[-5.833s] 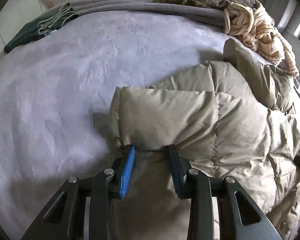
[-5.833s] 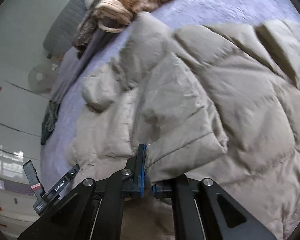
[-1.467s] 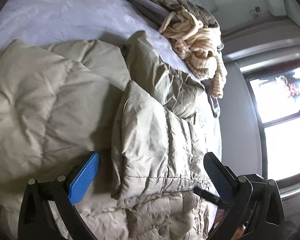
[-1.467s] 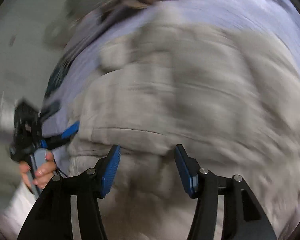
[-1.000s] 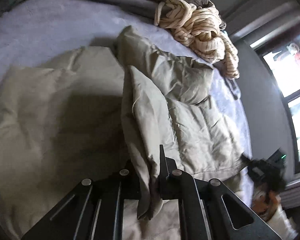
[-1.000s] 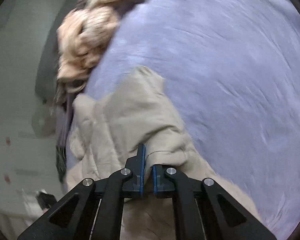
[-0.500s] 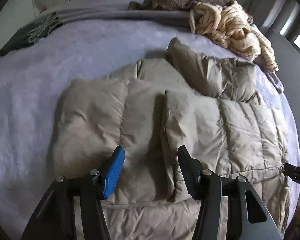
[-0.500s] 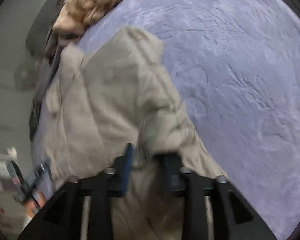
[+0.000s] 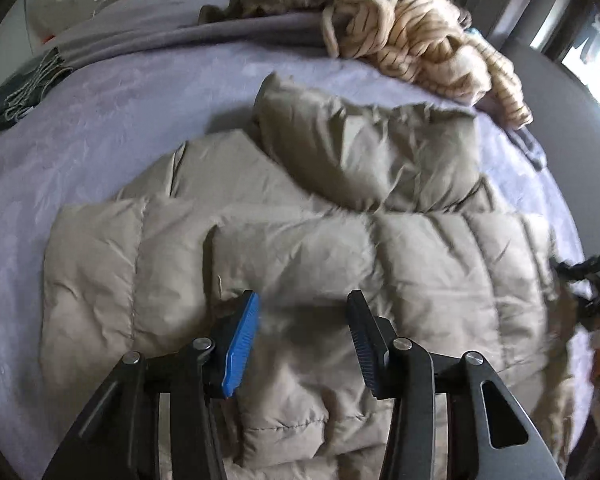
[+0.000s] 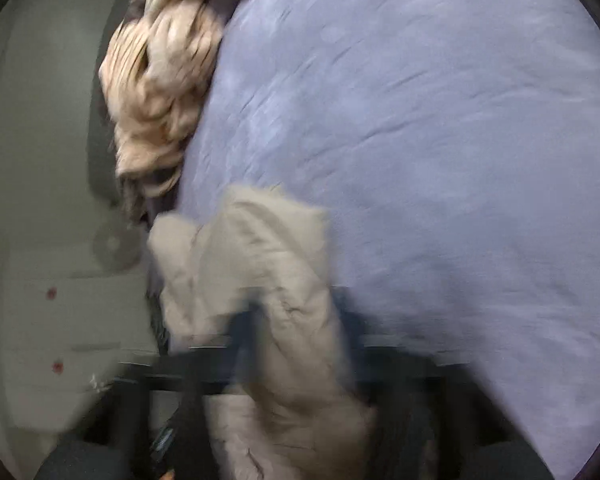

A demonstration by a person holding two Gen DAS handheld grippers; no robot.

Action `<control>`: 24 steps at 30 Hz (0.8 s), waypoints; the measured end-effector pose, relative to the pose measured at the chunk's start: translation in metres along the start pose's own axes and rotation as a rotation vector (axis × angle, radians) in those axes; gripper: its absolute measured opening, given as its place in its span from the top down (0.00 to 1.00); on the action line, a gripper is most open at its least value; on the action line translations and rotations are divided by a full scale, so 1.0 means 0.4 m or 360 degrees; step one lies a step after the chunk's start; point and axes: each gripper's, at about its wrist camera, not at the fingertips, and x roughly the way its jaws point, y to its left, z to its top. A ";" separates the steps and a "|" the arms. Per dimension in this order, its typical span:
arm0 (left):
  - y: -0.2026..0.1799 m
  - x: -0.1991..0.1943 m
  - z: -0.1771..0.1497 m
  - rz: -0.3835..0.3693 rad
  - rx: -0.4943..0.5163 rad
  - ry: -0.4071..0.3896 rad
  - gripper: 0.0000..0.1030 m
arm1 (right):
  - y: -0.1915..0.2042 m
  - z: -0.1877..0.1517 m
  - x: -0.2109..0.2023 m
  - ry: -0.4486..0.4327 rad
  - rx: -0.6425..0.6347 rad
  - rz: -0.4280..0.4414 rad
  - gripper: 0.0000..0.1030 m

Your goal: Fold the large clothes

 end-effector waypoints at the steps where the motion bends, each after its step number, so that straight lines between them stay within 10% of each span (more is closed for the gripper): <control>1: 0.001 0.000 -0.004 0.0000 -0.0002 -0.0001 0.53 | 0.037 0.001 -0.001 -0.0020 -0.0103 -0.0028 0.90; 9: -0.039 0.061 -0.029 0.0020 0.0051 0.0022 0.53 | 0.070 -0.003 0.034 -0.0020 -0.0569 -0.0516 0.91; 24: 0.009 -0.032 -0.114 0.0205 0.0033 0.0045 0.52 | 0.156 -0.209 -0.084 -0.0193 -0.0994 -0.0877 0.84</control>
